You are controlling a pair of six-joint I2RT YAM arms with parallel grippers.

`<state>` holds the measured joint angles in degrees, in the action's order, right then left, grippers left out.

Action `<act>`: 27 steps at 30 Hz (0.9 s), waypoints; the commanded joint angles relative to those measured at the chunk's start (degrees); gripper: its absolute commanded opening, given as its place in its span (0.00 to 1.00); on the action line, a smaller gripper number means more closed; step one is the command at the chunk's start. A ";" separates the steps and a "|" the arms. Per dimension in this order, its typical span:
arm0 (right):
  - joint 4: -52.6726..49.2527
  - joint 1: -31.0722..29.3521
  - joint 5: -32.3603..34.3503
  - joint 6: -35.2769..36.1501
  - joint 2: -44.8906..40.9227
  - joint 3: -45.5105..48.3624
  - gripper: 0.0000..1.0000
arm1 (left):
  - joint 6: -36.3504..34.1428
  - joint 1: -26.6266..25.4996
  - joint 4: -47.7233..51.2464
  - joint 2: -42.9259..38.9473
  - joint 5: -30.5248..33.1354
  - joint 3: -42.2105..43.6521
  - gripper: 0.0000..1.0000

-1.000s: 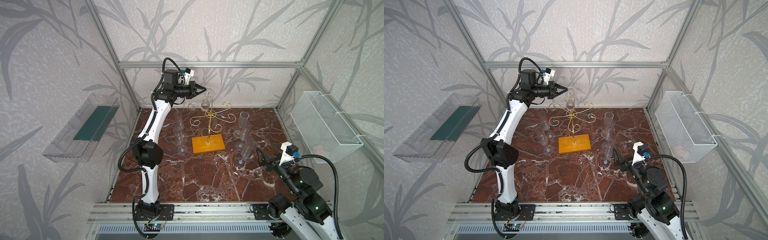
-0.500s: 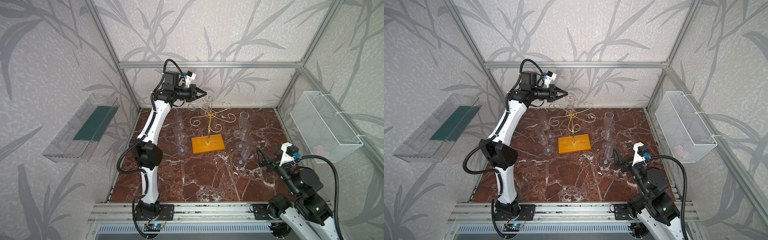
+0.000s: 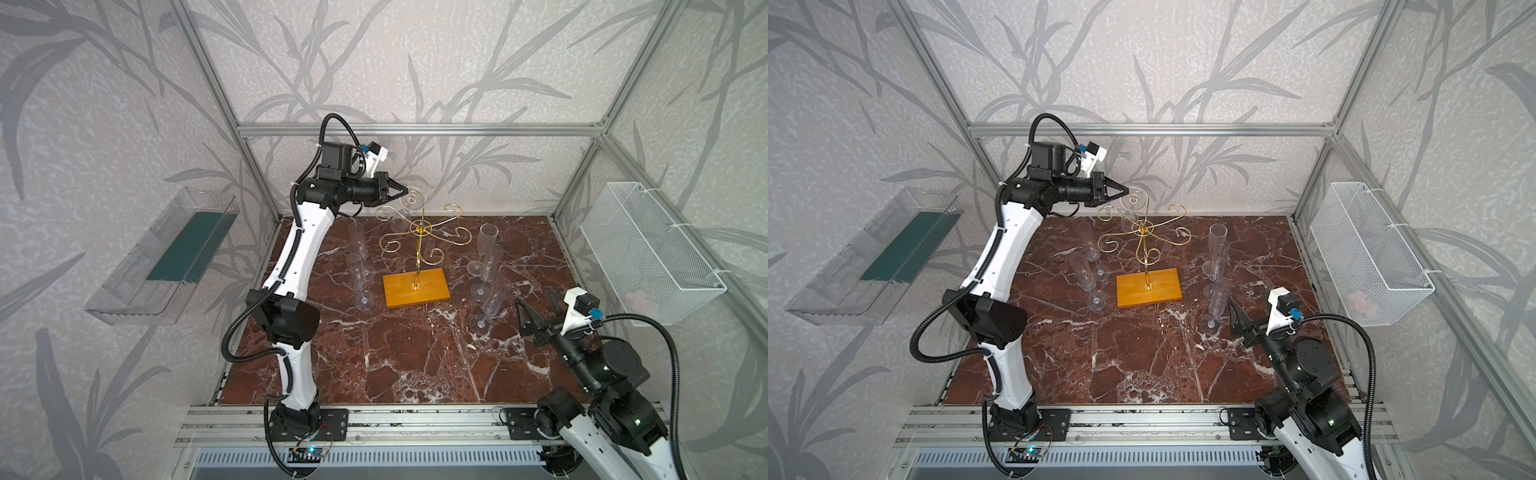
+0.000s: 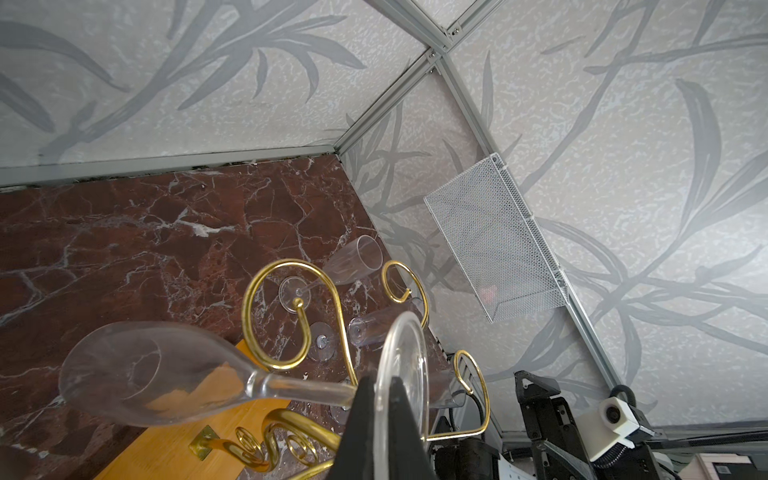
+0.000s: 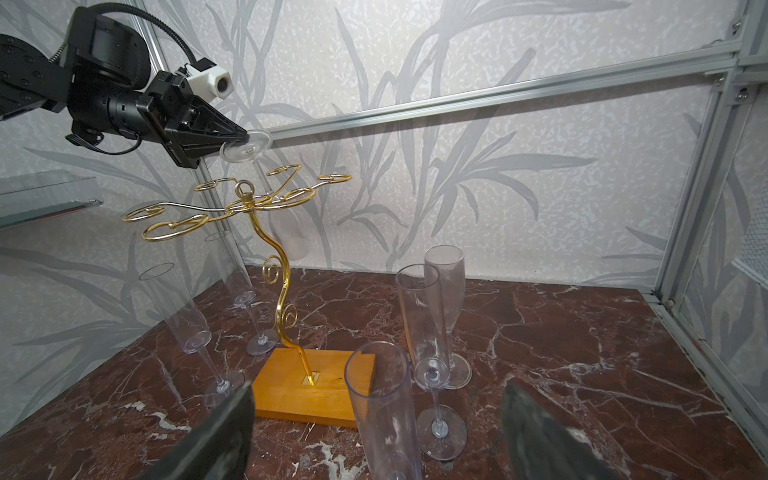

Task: Take the wine glass off the wine glass rack
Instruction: 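Lift the glass up off the rack with the left gripper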

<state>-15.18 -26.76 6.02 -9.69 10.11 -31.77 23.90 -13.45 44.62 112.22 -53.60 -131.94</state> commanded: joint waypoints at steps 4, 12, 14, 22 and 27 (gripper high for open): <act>-0.64 0.14 0.13 -0.53 -1.05 -0.47 0.90 | -5.05 0.36 3.40 -2.83 3.75 -1.28 0.00; -0.88 0.14 -0.13 -0.35 -1.41 -1.07 0.90 | -9.95 0.90 8.09 -3.24 10.67 -4.77 0.00; -0.79 0.18 -0.09 -0.08 -1.24 -1.31 0.90 | -11.41 0.88 8.41 -3.57 10.94 -5.36 0.00; 0.53 0.13 -0.81 1.11 0.81 -3.14 0.90 | -18.33 0.38 9.71 -6.10 16.02 -6.84 0.00; 2.31 0.14 -2.35 2.02 3.73 -5.03 0.90 | -25.22 -2.17 9.87 -9.23 21.80 -6.32 0.00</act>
<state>-15.46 -26.76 5.19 -8.95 12.21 -34.72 5.48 -13.98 54.06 107.07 -35.68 -136.16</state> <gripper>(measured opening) 0.901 0.069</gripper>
